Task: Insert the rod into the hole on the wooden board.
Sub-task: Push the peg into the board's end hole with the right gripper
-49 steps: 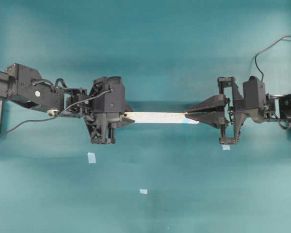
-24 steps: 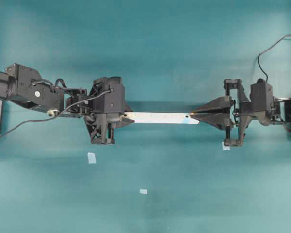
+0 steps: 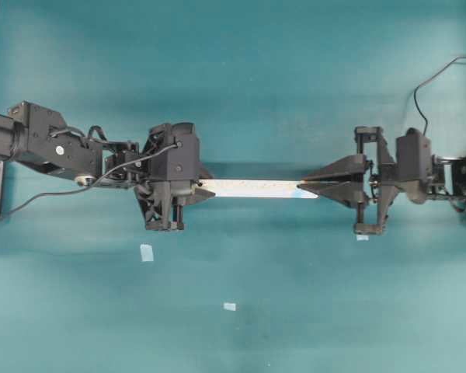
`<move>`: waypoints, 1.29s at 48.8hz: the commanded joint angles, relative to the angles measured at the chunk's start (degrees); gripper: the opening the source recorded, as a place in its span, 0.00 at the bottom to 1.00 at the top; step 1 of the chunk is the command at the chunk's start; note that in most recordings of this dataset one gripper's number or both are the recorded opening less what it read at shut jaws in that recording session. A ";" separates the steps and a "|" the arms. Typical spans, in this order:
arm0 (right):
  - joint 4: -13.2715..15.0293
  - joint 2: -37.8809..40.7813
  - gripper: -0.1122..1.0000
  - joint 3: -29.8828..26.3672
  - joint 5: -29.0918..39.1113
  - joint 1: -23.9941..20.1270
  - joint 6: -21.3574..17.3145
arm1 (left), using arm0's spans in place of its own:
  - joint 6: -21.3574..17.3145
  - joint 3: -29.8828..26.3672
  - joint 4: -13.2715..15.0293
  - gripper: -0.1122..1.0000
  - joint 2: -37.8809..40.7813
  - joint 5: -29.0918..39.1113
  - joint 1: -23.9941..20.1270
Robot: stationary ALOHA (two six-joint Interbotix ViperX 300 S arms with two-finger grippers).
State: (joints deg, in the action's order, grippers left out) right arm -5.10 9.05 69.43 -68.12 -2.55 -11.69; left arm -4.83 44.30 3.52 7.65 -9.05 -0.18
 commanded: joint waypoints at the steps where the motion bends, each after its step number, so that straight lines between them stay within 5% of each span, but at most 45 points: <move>1: -1.14 -0.70 0.19 -1.41 -1.76 -0.18 0.44 | 0.09 0.00 -0.09 0.39 -0.79 0.26 0.09; 63: -2.46 1.14 0.19 -2.20 -5.27 -1.05 1.23 | 0.18 -0.09 -0.09 0.39 -0.79 0.18 0.09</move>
State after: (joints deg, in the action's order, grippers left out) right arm -7.38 10.63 67.68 -72.77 -3.16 -10.37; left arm -4.83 44.38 3.52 7.65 -8.96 -0.18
